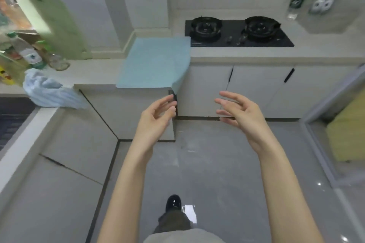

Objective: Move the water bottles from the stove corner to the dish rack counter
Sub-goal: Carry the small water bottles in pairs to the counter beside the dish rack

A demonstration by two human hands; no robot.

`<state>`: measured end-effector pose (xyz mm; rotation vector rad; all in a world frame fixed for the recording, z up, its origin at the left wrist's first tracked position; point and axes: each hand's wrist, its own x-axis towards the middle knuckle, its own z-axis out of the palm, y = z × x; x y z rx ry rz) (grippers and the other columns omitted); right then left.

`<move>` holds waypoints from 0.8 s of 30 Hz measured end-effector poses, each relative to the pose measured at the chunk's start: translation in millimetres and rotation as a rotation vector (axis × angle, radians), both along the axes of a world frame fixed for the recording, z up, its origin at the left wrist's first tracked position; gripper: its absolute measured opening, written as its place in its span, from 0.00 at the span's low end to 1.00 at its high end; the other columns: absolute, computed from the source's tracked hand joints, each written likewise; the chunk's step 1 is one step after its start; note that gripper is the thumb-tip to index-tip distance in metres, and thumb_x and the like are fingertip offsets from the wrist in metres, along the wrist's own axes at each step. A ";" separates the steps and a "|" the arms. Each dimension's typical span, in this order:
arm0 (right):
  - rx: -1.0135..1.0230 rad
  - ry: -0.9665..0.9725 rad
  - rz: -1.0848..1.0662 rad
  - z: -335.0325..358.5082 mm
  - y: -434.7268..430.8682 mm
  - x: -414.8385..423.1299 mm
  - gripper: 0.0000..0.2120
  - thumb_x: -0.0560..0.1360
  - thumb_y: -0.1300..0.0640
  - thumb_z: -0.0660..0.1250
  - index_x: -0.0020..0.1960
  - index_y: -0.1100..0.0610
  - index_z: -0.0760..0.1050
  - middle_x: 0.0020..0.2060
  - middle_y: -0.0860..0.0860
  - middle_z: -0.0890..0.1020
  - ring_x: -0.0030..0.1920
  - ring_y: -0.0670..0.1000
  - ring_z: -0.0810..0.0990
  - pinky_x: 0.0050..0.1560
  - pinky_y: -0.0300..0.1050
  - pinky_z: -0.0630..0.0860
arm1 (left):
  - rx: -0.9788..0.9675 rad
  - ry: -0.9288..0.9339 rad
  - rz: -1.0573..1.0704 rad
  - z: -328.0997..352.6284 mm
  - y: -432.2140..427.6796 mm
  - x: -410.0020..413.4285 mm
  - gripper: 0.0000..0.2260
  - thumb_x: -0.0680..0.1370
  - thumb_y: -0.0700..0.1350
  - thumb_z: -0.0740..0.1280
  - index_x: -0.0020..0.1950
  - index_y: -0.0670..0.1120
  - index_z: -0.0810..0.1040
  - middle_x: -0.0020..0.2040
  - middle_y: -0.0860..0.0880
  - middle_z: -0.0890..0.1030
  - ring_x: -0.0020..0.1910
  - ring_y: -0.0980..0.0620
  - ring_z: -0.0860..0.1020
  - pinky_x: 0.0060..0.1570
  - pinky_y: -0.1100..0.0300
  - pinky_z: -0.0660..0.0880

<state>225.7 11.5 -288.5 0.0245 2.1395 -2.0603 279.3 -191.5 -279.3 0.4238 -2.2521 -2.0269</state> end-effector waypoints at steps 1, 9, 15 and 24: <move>-0.005 -0.002 -0.042 -0.9 12.0 -8.0 0.11 0.78 0.56 0.65 0.59 0.49 0.76 0.50 0.45 0.85 0.52 0.50 0.83 0.54 0.43 0.80 | -0.001 0.000 -0.036 -0.4 10.0 -17.2 0.13 0.79 0.42 0.64 0.63 0.54 0.75 0.57 0.56 0.81 0.56 0.54 0.80 0.59 0.56 0.75; -0.012 -0.008 -0.275 -2.0 86.5 -86.8 0.11 0.78 0.58 0.65 0.59 0.50 0.77 0.52 0.47 0.84 0.50 0.49 0.82 0.57 0.48 0.79 | -0.028 0.033 -0.285 -3.5 80.8 -153.5 0.12 0.80 0.44 0.63 0.61 0.56 0.75 0.57 0.57 0.81 0.54 0.56 0.81 0.59 0.55 0.75; 0.012 0.022 -0.400 13.2 141.2 -172.0 0.12 0.78 0.57 0.65 0.60 0.49 0.76 0.51 0.45 0.84 0.50 0.48 0.83 0.53 0.42 0.80 | 0.009 0.046 -0.434 9.9 144.3 -275.3 0.13 0.80 0.43 0.63 0.64 0.53 0.74 0.58 0.55 0.81 0.57 0.54 0.80 0.61 0.54 0.74; 0.005 0.039 -0.564 23.0 226.5 -271.7 0.10 0.78 0.56 0.65 0.57 0.47 0.77 0.50 0.44 0.85 0.49 0.46 0.83 0.53 0.42 0.80 | 0.019 0.061 -0.595 28.7 241.7 -405.5 0.14 0.80 0.42 0.63 0.65 0.52 0.75 0.58 0.54 0.81 0.58 0.53 0.79 0.61 0.54 0.74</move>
